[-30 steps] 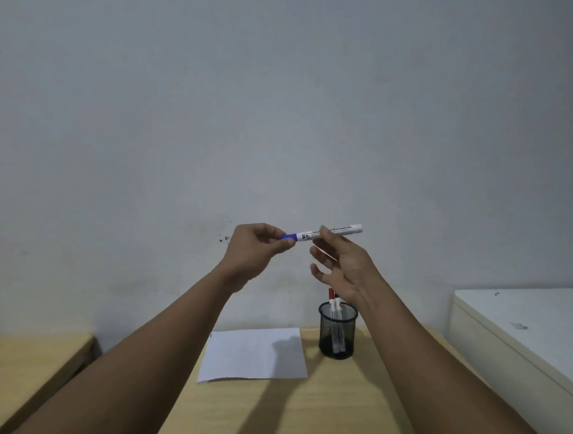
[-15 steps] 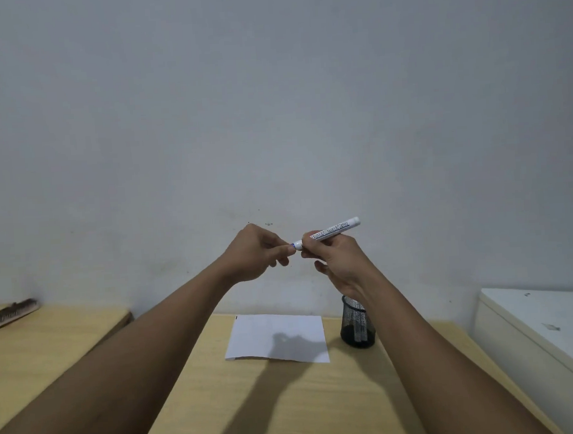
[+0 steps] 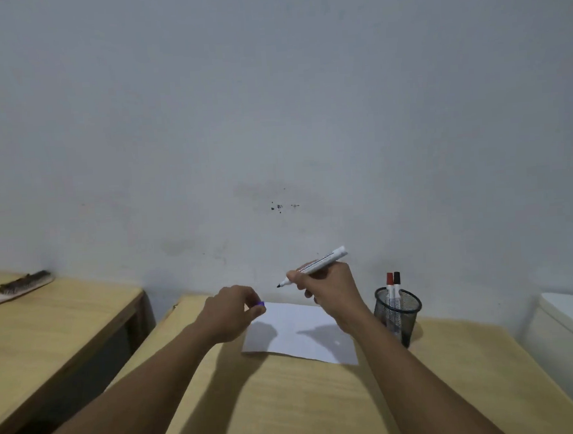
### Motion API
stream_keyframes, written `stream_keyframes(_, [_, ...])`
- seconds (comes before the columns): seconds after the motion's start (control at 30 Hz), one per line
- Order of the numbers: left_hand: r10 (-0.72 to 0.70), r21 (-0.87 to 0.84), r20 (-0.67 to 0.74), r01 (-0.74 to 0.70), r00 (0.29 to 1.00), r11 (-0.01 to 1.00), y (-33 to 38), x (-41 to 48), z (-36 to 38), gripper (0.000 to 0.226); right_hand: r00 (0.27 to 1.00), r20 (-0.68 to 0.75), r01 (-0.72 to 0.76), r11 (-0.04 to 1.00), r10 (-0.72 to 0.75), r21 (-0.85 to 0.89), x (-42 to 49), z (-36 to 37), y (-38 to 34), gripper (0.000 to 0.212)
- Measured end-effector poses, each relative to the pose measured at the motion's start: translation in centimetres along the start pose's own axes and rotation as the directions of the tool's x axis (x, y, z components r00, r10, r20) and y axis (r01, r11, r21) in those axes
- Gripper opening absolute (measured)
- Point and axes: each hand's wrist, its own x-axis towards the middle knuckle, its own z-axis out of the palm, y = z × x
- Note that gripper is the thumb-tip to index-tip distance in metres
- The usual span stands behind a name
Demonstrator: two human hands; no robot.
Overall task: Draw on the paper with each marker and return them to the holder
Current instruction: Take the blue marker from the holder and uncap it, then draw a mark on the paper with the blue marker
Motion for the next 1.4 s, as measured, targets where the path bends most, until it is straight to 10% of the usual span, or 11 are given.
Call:
stream_keyframes(0.53, [0.117,0.173,-0.109,-0.098,0.987,0.980,-6.2,3.5,8.5,0.034,0.961,0.107,-0.250,0.966,0.256,-0.067,9.6,6.9,12.0,0.015])
stream_keyframes(1.4, [0.084,0.128,-0.168,-0.063,0.982,0.990,-6.3,3.9,8.7,0.033,0.992,0.055,-0.098,0.968,0.114,-0.232,10.8,8.2,16.2,0.015])
